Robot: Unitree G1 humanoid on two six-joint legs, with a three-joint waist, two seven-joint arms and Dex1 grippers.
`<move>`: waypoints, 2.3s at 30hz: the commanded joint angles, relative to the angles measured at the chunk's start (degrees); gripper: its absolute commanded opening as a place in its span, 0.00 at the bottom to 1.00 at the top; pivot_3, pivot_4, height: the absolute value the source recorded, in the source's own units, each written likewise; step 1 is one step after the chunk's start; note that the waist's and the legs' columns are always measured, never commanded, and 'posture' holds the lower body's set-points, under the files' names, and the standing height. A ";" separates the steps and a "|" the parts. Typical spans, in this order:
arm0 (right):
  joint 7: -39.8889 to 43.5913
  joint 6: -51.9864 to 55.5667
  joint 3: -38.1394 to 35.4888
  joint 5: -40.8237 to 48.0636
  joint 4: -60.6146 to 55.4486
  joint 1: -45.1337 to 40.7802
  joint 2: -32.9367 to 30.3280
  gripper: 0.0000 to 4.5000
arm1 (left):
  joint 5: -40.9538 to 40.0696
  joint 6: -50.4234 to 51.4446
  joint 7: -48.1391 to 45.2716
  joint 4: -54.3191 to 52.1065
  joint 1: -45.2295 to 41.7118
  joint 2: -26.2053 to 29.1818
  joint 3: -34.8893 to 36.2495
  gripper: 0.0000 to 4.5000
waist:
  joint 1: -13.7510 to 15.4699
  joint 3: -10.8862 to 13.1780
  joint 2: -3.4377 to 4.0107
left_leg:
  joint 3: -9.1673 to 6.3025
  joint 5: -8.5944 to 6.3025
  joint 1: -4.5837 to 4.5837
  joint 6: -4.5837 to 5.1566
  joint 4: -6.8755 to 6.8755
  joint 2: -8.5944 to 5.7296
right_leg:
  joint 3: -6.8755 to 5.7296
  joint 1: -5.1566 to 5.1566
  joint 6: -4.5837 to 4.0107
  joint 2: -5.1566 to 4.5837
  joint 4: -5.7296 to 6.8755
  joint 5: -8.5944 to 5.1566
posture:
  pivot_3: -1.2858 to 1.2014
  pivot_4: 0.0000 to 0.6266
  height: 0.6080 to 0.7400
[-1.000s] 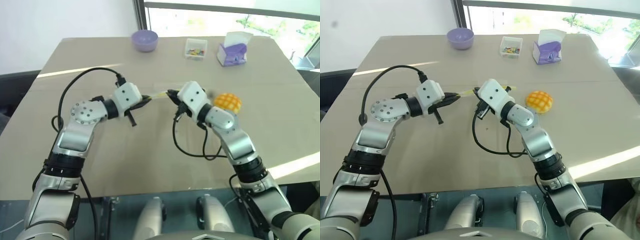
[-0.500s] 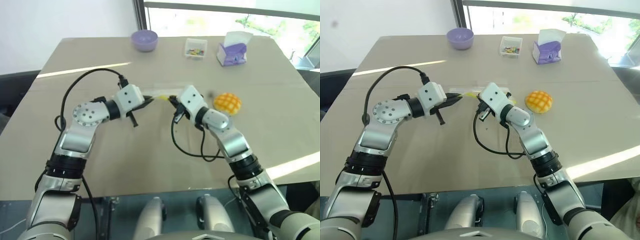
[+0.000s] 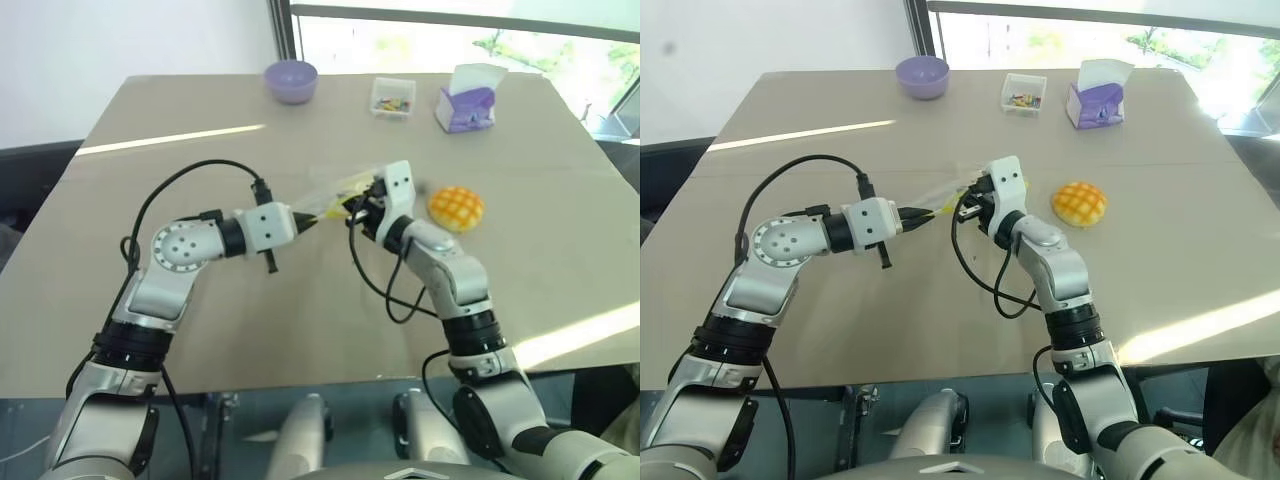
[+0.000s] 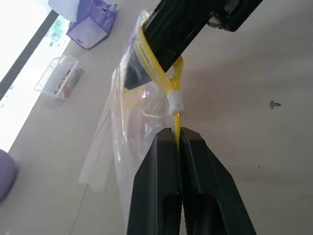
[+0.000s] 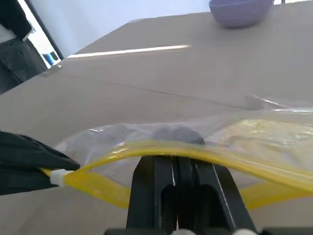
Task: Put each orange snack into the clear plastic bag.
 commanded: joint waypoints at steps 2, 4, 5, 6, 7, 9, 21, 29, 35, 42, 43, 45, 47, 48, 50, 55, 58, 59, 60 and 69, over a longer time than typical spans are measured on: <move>-4.78 -18.89 15.83 -20.59 8.66 -1.24 -9.86 0.02 | -1.23 -0.03 -0.30 0.49 -1.33 0.13 1.40 0.00 | -0.05 0.00 0.01 | 0.04 0.00 0.01 0.00 0.00 -0.02 | 0.03 -0.03 0.00 -0.01 0.01 0.00 | 0.52 0.24 1.00; -4.98 -24.44 19.78 -24.87 11.36 -1.45 -12.51 0.02 | -0.70 -0.30 -0.14 1.41 -1.74 0.25 1.33 0.00 | -0.15 0.00 0.00 | 0.06 0.00 0.01 0.00 0.00 -0.02 | 0.05 -0.05 0.00 -0.01 0.02 0.00 | 0.52 0.24 1.00; -5.27 -26.06 20.96 -26.45 12.35 -1.51 -13.35 0.02 | -0.62 -0.34 -0.13 1.76 -1.83 0.25 1.30 0.00 | -0.21 0.00 0.00 | 0.06 0.00 0.01 0.00 0.00 -0.02 | 0.06 -0.06 0.00 0.00 0.03 -0.01 | 0.52 0.24 1.00; -5.57 -27.18 21.73 -27.78 13.10 -1.58 -13.96 0.02 | -0.60 -0.21 -0.13 1.95 -1.85 0.23 1.27 0.00 | -0.32 0.00 0.00 | 0.06 0.00 0.01 0.00 0.00 -0.01 | 0.06 -0.06 0.00 0.00 0.04 0.00 | 0.52 0.24 1.00; -5.89 -27.94 22.20 -29.02 13.77 -1.80 -14.48 0.02 | -0.55 -0.25 -0.13 2.21 -1.88 0.21 1.22 0.00 | -0.42 0.00 0.00 | 0.08 0.00 0.01 -0.01 0.00 0.00 | 0.08 -0.07 0.00 0.01 0.04 0.00 | 0.52 0.24 1.00; -7.00 -29.33 22.24 -30.70 15.08 -2.26 -14.96 0.02 | -0.24 -0.68 -0.18 2.84 -1.83 0.32 1.01 0.00 | -0.44 0.00 0.00 | 0.10 0.00 0.03 0.00 0.00 0.00 | 0.11 -0.07 0.00 0.01 0.07 0.00 | 0.52 0.24 1.00; -4.58 -28.43 21.77 -34.95 13.27 -1.61 -16.14 0.71 | 0.55 0.76 -0.06 3.14 -1.00 0.31 0.88 0.00 | -0.20 -0.02 -0.02 | 0.09 0.00 0.06 0.00 0.02 0.01 | 0.12 -0.05 0.00 0.02 0.11 -0.01 | 0.52 0.24 1.00; 0.19 -25.68 17.29 -31.67 -0.54 2.92 -19.10 0.99 | 0.45 3.96 1.03 3.07 -1.45 -0.39 1.22 0.00 | -0.02 -0.02 -0.02 | 0.10 0.00 0.04 0.00 0.03 0.01 | 0.13 -0.05 0.00 0.02 0.12 0.00 | 0.52 0.24 1.00; 6.89 -21.07 10.02 -22.65 -14.82 9.27 -22.51 0.99 | 0.52 6.96 1.93 3.12 -2.53 -1.23 1.09 0.00 | 0.17 -0.02 -0.02 | 0.07 -0.01 0.02 0.01 0.06 0.01 | 0.10 -0.05 0.00 0.01 0.12 -0.01 | 0.52 0.24 1.00; 4.34 -10.76 -1.24 -16.37 -22.90 16.46 -23.35 0.99 | 0.56 7.76 2.06 2.96 -3.05 -1.57 0.99 0.00 | 0.20 -0.02 -0.03 | 0.09 -0.01 0.04 0.02 0.07 0.02 | 0.12 -0.05 0.00 0.02 0.17 -0.01 | 0.52 0.24 1.00; 2.45 -9.74 -2.88 -16.83 -22.41 17.61 -23.54 0.99 | 0.55 7.76 1.98 3.05 -3.17 -1.59 1.01 0.00 | 0.50 -0.03 -0.04 | 0.07 -0.01 0.04 0.02 0.07 0.02 | 0.10 -0.04 0.00 0.02 0.17 -0.01 | 0.52 0.24 1.00; 0.10 -7.63 -5.86 -15.10 -20.96 18.40 -22.32 0.99 | 0.41 8.00 1.87 3.18 -3.50 -1.74 1.01 0.00 | 0.77 -0.02 -0.04 | 0.09 -0.01 0.02 0.02 0.07 0.00 | 0.10 -0.03 0.00 0.00 0.15 -0.01 | 0.52 0.24 1.00; -1.67 -6.24 -8.31 -12.89 -18.34 18.28 -20.70 0.99 | 0.23 8.35 1.78 3.16 -3.84 -1.90 1.00 0.00 | 0.70 -0.02 -0.03 | 0.14 -0.01 0.02 0.02 0.09 -0.02 | 0.13 -0.03 0.00 -0.03 0.16 0.00 | 0.52 0.24 1.00; -2.62 -6.17 -9.17 -12.37 -16.54 18.02 -20.21 0.99 | 0.20 8.47 1.75 3.18 -4.01 -1.96 0.97 0.00 | 0.54 -0.02 -0.03 | 0.15 -0.01 0.04 0.03 0.09 -0.01 | 0.15 -0.03 0.00 -0.02 0.17 0.00 | 0.52 0.24 1.00; -4.47 -7.61 -10.33 -11.89 -11.70 17.06 -19.59 0.99 | -0.14 9.38 1.73 3.11 -4.40 -2.26 1.09 0.00 | 0.33 -0.02 -0.03 | 0.13 -0.01 0.07 0.03 0.08 0.01 | 0.15 -0.04 0.00 0.01 0.22 -0.01 | 0.52 0.24 1.00; -5.32 -10.54 -10.97 -9.04 -3.07 13.97 -18.35 0.99 | -0.77 10.89 1.54 2.37 -4.45 -2.31 1.30 0.00 | -0.11 -0.02 -0.02 | 0.16 -0.01 0.09 0.03 0.09 0.02 | 0.19 -0.04 0.00 0.02 0.23 -0.01 | 0.52 0.24 1.00; -5.13 -9.79 -12.35 -5.67 -1.52 12.42 -16.61 0.99 | -1.34 12.24 1.55 1.48 -4.19 -2.12 1.65 0.00 | -0.04 -0.02 -0.02 | 0.16 -0.01 0.10 0.03 0.09 0.02 | 0.21 -0.04 0.00 0.02 0.24 -0.01 | 0.52 0.24 1.00; -5.12 -9.82 -12.43 -5.31 -0.86 12.09 -16.44 0.99 | -1.48 12.71 1.60 1.27 -4.14 -2.10 1.74 0.00 | -0.01 -0.02 -0.02 | 0.16 -0.01 0.10 0.03 0.09 0.02 | 0.20 -0.04 0.00 0.02 0.24 -0.01 | 0.52 0.24 1.00; -5.31 -10.23 -12.32 -5.34 -0.13 11.93 -16.49 0.99 | -1.54 13.00 1.63 0.99 -4.01 -2.05 1.80 0.00 | 0.00 -0.02 -0.03 | 0.16 -0.01 0.10 0.03 0.09 0.02 | 0.20 -0.04 0.00 0.02 0.23 -0.01 | 0.52 0.24 1.00; -5.72 -14.90 -11.41 -5.10 5.99 10.95 -17.42 0.49 | -0.82 17.54 3.00 -0.75 -3.32 -1.75 2.03 0.00 | -0.05 -0.02 -0.02 | 0.16 -0.01 0.12 0.03 0.09 0.02 | 0.21 -0.04 0.00 0.01 0.25 -0.01 | 0.52 0.24 1.00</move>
